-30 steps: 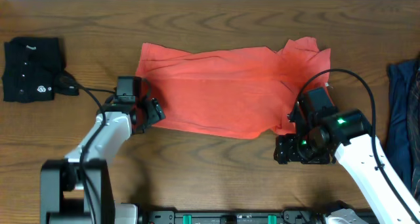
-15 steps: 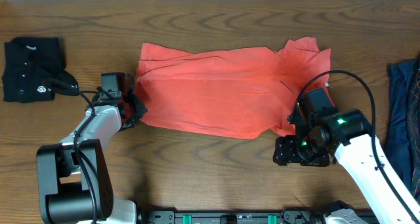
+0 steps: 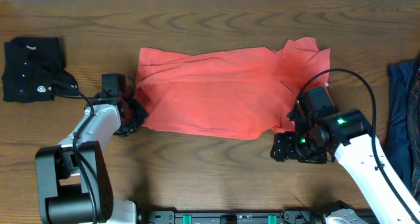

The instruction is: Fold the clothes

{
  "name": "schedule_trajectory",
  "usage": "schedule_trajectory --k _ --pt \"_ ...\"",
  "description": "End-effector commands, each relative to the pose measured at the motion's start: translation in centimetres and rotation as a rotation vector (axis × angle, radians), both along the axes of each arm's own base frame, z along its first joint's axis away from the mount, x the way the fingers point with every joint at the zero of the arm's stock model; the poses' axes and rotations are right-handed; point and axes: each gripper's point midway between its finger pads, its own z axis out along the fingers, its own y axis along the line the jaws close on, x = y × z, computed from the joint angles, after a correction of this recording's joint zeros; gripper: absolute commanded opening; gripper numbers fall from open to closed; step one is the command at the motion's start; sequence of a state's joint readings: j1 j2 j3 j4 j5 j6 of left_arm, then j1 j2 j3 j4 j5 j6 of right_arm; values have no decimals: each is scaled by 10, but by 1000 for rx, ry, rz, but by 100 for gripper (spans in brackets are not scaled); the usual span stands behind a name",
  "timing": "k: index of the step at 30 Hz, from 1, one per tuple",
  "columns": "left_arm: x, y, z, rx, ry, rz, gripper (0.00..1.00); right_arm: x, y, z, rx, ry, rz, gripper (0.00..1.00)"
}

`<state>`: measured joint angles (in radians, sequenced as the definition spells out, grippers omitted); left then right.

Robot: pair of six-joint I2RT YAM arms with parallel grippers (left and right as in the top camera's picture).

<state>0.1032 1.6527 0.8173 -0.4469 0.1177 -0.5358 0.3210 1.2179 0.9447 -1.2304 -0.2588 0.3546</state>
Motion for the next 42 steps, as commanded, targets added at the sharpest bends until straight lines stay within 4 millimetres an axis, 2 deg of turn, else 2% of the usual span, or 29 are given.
schedule_trajectory --k 1,5,7,9,11,14,15,17,19,21,24,29,33,35,37,42 --pt "-37 -5 -14 -19 113 14 6 1 2 0 8 -14 -4 82" --pt "-35 3 9 29 56 26 6 5 -6 -3 -44 -26 -32 89" --pt "-39 9 22 69 38 41 6 9 -10 -5 -71 -38 -44 88" --pt "-42 13 32 92 22 46 6 13 -10 -8 -72 -48 -55 92" --pt "-44 17 41 120 3 60 6 18 -8 -13 -68 -52 -68 99" --pt "-38 25 53 163 -53 76 6 19 -8 -27 -74 -28 -96 99" --pt "-34 28 55 179 -73 81 6 19 -9 -33 -75 -10 -105 97" --pt "-27 29 58 184 -106 86 6 19 -13 -46 -81 39 -137 79" --pt "-24 30 59 182 -118 98 6 17 -13 -59 -52 105 -170 71" --pt "-21 31 60 187 -132 100 6 17 -14 -70 -26 161 -204 75" --pt "-15 40 64 239 -158 117 6 25 -22 -83 -14 193 -248 75" --pt "-2 50 71 268 -220 141 6 34 -37 -88 7 202 -318 75" --pt "3 56 74 264 -248 171 6 36 -49 -89 -3 198 -354 68" --pt "4 59 76 265 -257 182 6 36 -56 -91 -26 195 -371 68" --pt "5 63 76 267 -264 193 6 36 -63 -93 -43 195 -387 59" --pt "4 66 76 268 -262 205 6 30 -66 -104 -50 213 -396 54"
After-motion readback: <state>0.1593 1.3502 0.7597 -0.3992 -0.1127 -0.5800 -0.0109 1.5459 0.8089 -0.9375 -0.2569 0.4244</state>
